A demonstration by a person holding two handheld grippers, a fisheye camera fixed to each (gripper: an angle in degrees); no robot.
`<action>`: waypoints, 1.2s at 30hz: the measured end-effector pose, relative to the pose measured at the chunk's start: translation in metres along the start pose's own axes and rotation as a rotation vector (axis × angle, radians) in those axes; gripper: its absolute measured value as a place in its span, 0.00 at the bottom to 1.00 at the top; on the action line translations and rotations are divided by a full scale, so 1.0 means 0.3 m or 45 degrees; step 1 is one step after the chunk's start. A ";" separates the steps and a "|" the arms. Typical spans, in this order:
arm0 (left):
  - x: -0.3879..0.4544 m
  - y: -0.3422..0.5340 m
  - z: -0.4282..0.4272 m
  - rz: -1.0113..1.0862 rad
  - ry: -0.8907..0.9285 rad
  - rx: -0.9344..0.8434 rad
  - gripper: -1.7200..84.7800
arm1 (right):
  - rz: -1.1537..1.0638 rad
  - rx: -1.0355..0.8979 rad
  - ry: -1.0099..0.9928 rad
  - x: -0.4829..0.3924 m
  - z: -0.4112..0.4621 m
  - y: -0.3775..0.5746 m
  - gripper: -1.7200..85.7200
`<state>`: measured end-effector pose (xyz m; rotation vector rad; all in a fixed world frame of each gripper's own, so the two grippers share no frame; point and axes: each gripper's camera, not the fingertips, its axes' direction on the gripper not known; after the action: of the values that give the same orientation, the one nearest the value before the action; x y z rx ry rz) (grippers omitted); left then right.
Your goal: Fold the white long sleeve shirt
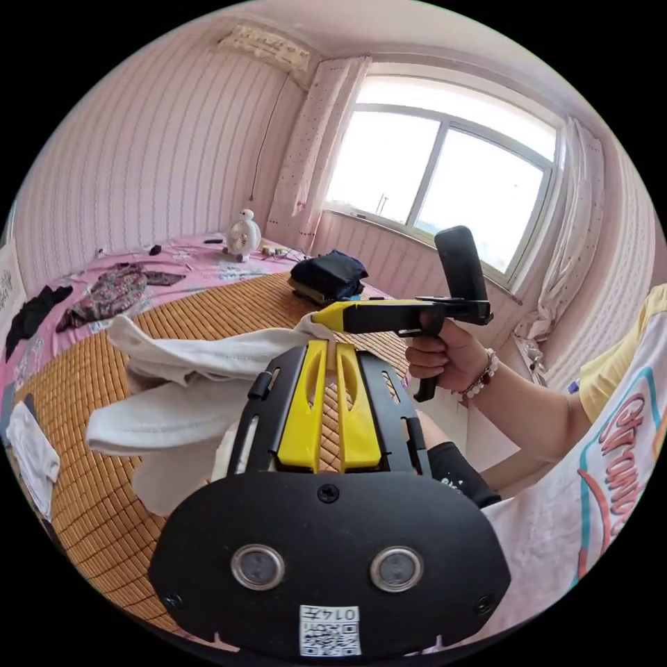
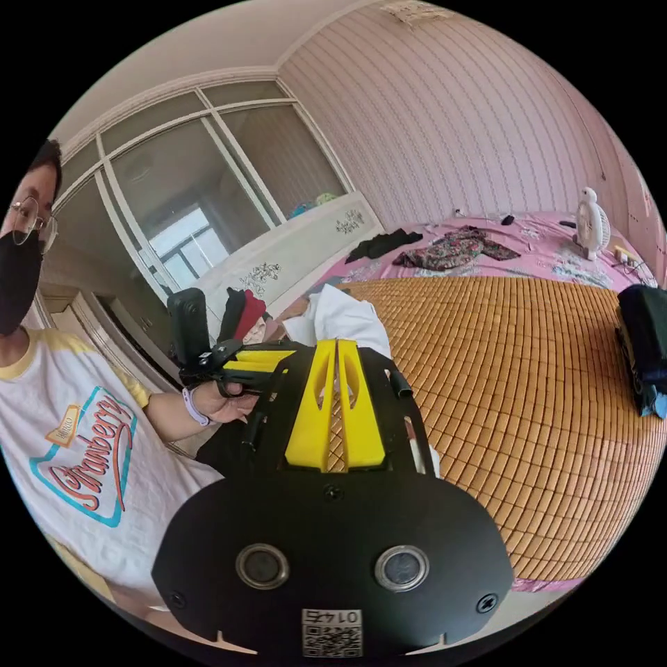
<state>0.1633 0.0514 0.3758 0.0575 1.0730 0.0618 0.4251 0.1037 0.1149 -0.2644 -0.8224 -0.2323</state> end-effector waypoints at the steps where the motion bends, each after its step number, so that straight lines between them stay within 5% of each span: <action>1: -0.028 0.068 0.075 -0.067 0.037 -0.120 0.03 | 0.068 -0.070 0.021 0.029 0.032 0.033 0.02; 6: -0.131 0.304 0.152 -0.351 0.065 -0.509 0.06 | 0.423 -0.337 0.146 0.152 0.190 0.223 0.02; 14: -0.212 0.390 -0.177 -0.460 -0.240 -0.360 0.08 | 0.082 -0.472 0.079 0.022 0.477 -0.031 0.08; 24: -0.151 0.416 -0.372 -0.445 -0.201 -0.368 0.09 | -0.016 -0.662 0.223 -0.078 0.888 -0.154 0.14; 36: -0.168 0.325 -0.402 -0.446 -0.345 -0.322 0.15 | 0.301 -0.292 0.102 0.088 0.392 -0.029 0.05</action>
<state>0.0311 0.1465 0.3702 -0.3418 0.7849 -0.1235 0.3588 0.1303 0.2122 -0.5607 -0.6780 -0.1142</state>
